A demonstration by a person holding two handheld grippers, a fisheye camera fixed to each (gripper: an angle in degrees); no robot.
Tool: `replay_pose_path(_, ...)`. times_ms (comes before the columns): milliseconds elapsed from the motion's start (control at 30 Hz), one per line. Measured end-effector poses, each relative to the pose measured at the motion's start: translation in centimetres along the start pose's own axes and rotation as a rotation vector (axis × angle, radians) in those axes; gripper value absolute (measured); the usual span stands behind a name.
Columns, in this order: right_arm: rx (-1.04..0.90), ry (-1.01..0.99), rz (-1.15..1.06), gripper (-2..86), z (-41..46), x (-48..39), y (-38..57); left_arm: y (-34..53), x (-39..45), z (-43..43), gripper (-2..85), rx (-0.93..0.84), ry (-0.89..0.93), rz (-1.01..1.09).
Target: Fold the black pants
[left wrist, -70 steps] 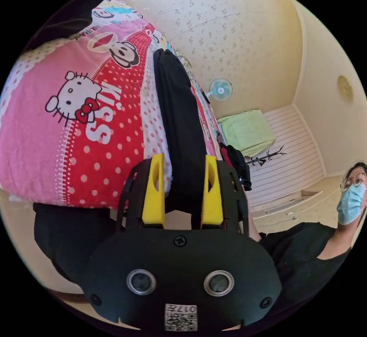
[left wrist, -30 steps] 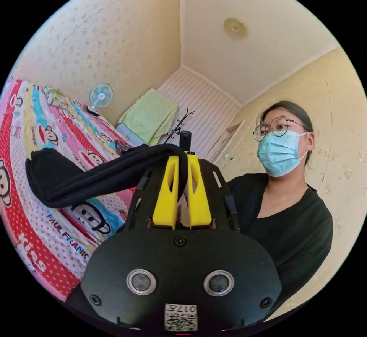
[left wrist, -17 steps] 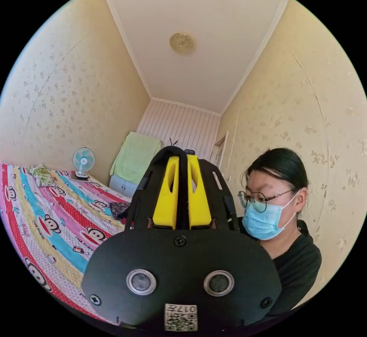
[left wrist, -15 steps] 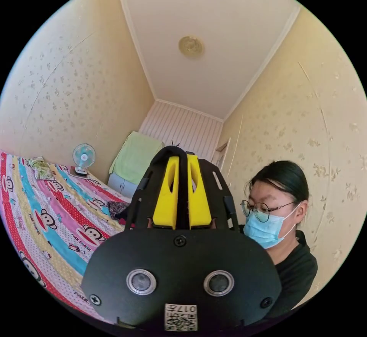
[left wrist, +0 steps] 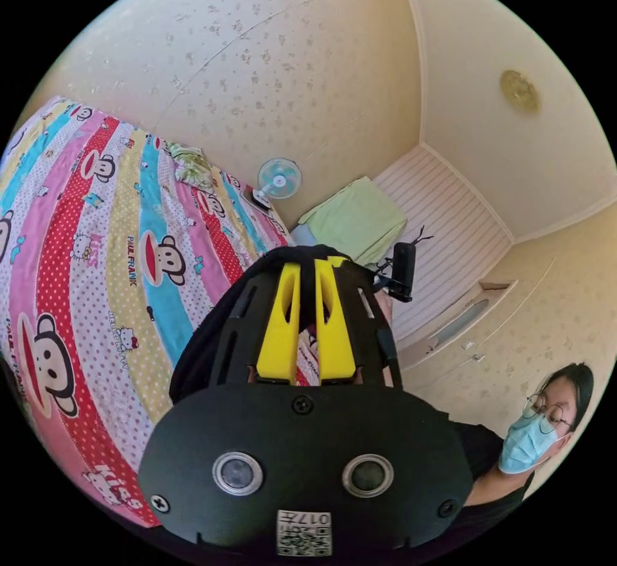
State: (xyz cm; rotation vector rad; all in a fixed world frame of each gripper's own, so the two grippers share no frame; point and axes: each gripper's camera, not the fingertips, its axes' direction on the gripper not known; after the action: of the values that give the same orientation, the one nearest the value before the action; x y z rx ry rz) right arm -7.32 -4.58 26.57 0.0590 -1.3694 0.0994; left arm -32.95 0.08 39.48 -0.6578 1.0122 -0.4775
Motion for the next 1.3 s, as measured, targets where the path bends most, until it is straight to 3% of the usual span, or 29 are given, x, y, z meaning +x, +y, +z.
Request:
replay_pose_path(300, -0.167, -0.169, -0.028, 0.7, 4.1, 2.0, 16.1, 17.6, -3.7, 2.4, 4.2, -0.183, 0.094, -0.024)
replay_pose_path(400, -0.232, -0.190, 0.096, 2.2, 6.3, 4.3, 21.8, 22.8, -4.7, 4.4, 4.8, -0.265, 0.042, -0.080)
replay_pose_path(500, -0.108, -0.455, 0.325, 5.5, 6.4, 8.9, 26.3, 25.6, -7.3, 4.1, 8.1, -0.220, 0.118, -0.250)
replay_pose_path(567, 0.077, -0.574, 0.460, 6.9, 4.2, 12.1, 28.1, 26.0, -8.5, 2.5, 10.0, -0.128, 0.200, -0.308)
replay_pose_path(633, 0.098, -0.516, 0.510, 8.6, 2.7, 14.0, 27.8, 25.0, -9.3, 0.0, 14.2, -0.051, 0.161, -0.339)
replay_pose_path(733, -0.040, -0.410, 0.581, 19.7, 2.2, 16.8, 25.1, 21.9, -9.5, -1.6, 21.1, -0.046, 0.007, -0.318)
replay_pose_path(767, -0.092, -0.425, 0.575, 25.3, 2.6, 17.7, 23.8, 21.2, -9.8, -1.5, 22.8, -0.058, -0.002, -0.320)
replay_pose_path(833, -0.137, -0.464, 0.567, 28.0, 3.5, 18.9, 22.2, 18.7, -11.7, 0.2, 27.6, -0.129, 0.041, -0.369)
replay_pose_path(1000, -0.198, -0.524, 0.602, 27.4, 6.6, 21.0, 19.7, 16.5, -14.4, 4.6, 24.3, -0.202, 0.013, -0.462)
replay_pose_path(1100, -0.188, -0.506, 0.627, 25.7, 6.8, 21.2, 19.5, 16.8, -13.7, 5.1, 23.3, -0.165, -0.043, -0.475)
replay_pose_path(1200, -0.212, -0.665, 0.640, 25.4, 7.5, 20.8, 20.5, 17.8, -12.6, 5.4, 22.6, -0.175, -0.025, -0.479)
replay_pose_path(1300, -0.168, -0.620, 0.660, 23.3, 7.5, 21.3, 21.5, 18.8, -12.4, 5.4, 20.7, -0.116, -0.055, -0.515)
